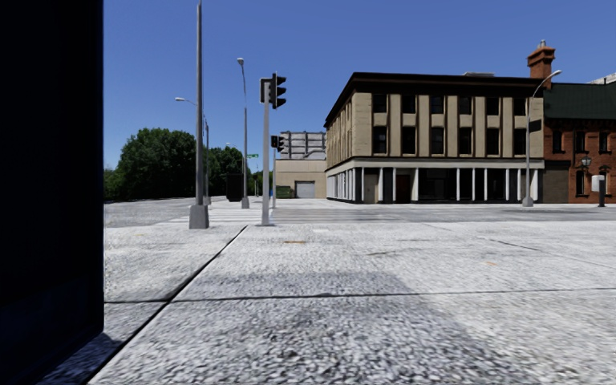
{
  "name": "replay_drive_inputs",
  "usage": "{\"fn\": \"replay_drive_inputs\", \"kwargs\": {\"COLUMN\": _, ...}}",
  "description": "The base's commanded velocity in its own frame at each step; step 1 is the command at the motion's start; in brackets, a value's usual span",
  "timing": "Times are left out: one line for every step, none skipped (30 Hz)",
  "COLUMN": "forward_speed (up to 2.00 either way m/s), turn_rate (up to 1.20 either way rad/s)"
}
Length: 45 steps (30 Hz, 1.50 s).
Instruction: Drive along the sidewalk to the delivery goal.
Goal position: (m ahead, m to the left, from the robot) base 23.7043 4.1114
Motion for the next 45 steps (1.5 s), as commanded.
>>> {"fn": "replay_drive_inputs", "kwargs": {"forward_speed": 2.0, "turn_rate": 0.0}}
{"fn": "replay_drive_inputs", "kwargs": {"forward_speed": 2.0, "turn_rate": 0.0}}
{"fn": "replay_drive_inputs", "kwargs": {"forward_speed": 2.0, "turn_rate": 0.0}}
{"fn": "replay_drive_inputs", "kwargs": {"forward_speed": 2.0, "turn_rate": 0.0}}
{"fn": "replay_drive_inputs", "kwargs": {"forward_speed": 2.0, "turn_rate": 0.0}}
{"fn": "replay_drive_inputs", "kwargs": {"forward_speed": 2.0, "turn_rate": 0.0}}
{"fn": "replay_drive_inputs", "kwargs": {"forward_speed": 2.0, "turn_rate": 0.0}}
{"fn": "replay_drive_inputs", "kwargs": {"forward_speed": 2.0, "turn_rate": 0.0}}
{"fn": "replay_drive_inputs", "kwargs": {"forward_speed": 2.0, "turn_rate": 0.0}}
{"fn": "replay_drive_inputs", "kwargs": {"forward_speed": 2.0, "turn_rate": 0.0}}
{"fn": "replay_drive_inputs", "kwargs": {"forward_speed": 2.0, "turn_rate": 0.0}}
{"fn": "replay_drive_inputs", "kwargs": {"forward_speed": 2.0, "turn_rate": 0.0}}
{"fn": "replay_drive_inputs", "kwargs": {"forward_speed": 2.0, "turn_rate": 0.0}}
{"fn": "replay_drive_inputs", "kwargs": {"forward_speed": 2.0, "turn_rate": 0.0}}
{"fn": "replay_drive_inputs", "kwargs": {"forward_speed": 2.0, "turn_rate": 0.0}}
{"fn": "replay_drive_inputs", "kwargs": {"forward_speed": 2.0, "turn_rate": 0.0}}
{"fn": "replay_drive_inputs", "kwargs": {"forward_speed": 2.0, "turn_rate": 0.0}}
{"fn": "replay_drive_inputs", "kwargs": {"forward_speed": 2.0, "turn_rate": 0.0}}
{"fn": "replay_drive_inputs", "kwargs": {"forward_speed": 2.0, "turn_rate": 0.0}}
{"fn": "replay_drive_inputs", "kwargs": {"forward_speed": 2.0, "turn_rate": 0.0}}
{"fn": "replay_drive_inputs", "kwargs": {"forward_speed": 2.0, "turn_rate": 0.0}}
{"fn": "replay_drive_inputs", "kwargs": {"forward_speed": 2.0, "turn_rate": 0.0}}
{"fn": "replay_drive_inputs", "kwargs": {"forward_speed": 2.0, "turn_rate": 0.0}}
{"fn": "replay_drive_inputs", "kwargs": {"forward_speed": 2.0, "turn_rate": 0.0}}
{"fn": "replay_drive_inputs", "kwargs": {"forward_speed": 2.0, "turn_rate": 0.0}}
{"fn": "replay_drive_inputs", "kwargs": {"forward_speed": 2.0, "turn_rate": 0.0}}
{"fn": "replay_drive_inputs", "kwargs": {"forward_speed": 2.0, "turn_rate": 0.0}}
{"fn": "replay_drive_inputs", "kwargs": {"forward_speed": 2.0, "turn_rate": 0.0}}
{"fn": "replay_drive_inputs", "kwargs": {"forward_speed": 2.0, "turn_rate": 0.0}}
{"fn": "replay_drive_inputs", "kwargs": {"forward_speed": 2.0, "turn_rate": 0.0}}
{"fn": "replay_drive_inputs", "kwargs": {"forward_speed": 2.0, "turn_rate": 0.0}}
{"fn": "replay_drive_inputs", "kwargs": {"forward_speed": 2.0, "turn_rate": 0.0}}
{"fn": "replay_drive_inputs", "kwargs": {"forward_speed": 2.0, "turn_rate": 0.0}}
{"fn": "replay_drive_inputs", "kwargs": {"forward_speed": 2.0, "turn_rate": 0.0}}
{"fn": "replay_drive_inputs", "kwargs": {"forward_speed": 2.0, "turn_rate": 0.0}}
{"fn": "replay_drive_inputs", "kwargs": {"forward_speed": 2.0, "turn_rate": 0.0}}
{"fn": "replay_drive_inputs", "kwargs": {"forward_speed": 2.0, "turn_rate": 0.0}}
{"fn": "replay_drive_inputs", "kwargs": {"forward_speed": 2.0, "turn_rate": 0.0}}
{"fn": "replay_drive_inputs", "kwargs": {"forward_speed": 2.0, "turn_rate": 0.0}}
{"fn": "replay_drive_inputs", "kwargs": {"forward_speed": 2.0, "turn_rate": 0.0}}
{"fn": "replay_drive_inputs", "kwargs": {"forward_speed": 2.0, "turn_rate": 0.0}}
{"fn": "replay_drive_inputs", "kwargs": {"forward_speed": 2.0, "turn_rate": 0.0}}
{"fn": "replay_drive_inputs", "kwargs": {"forward_speed": 2.0, "turn_rate": 0.0}}
{"fn": "replay_drive_inputs", "kwargs": {"forward_speed": 2.0, "turn_rate": 0.0}}
{"fn": "replay_drive_inputs", "kwargs": {"forward_speed": 2.0, "turn_rate": 0.0}}
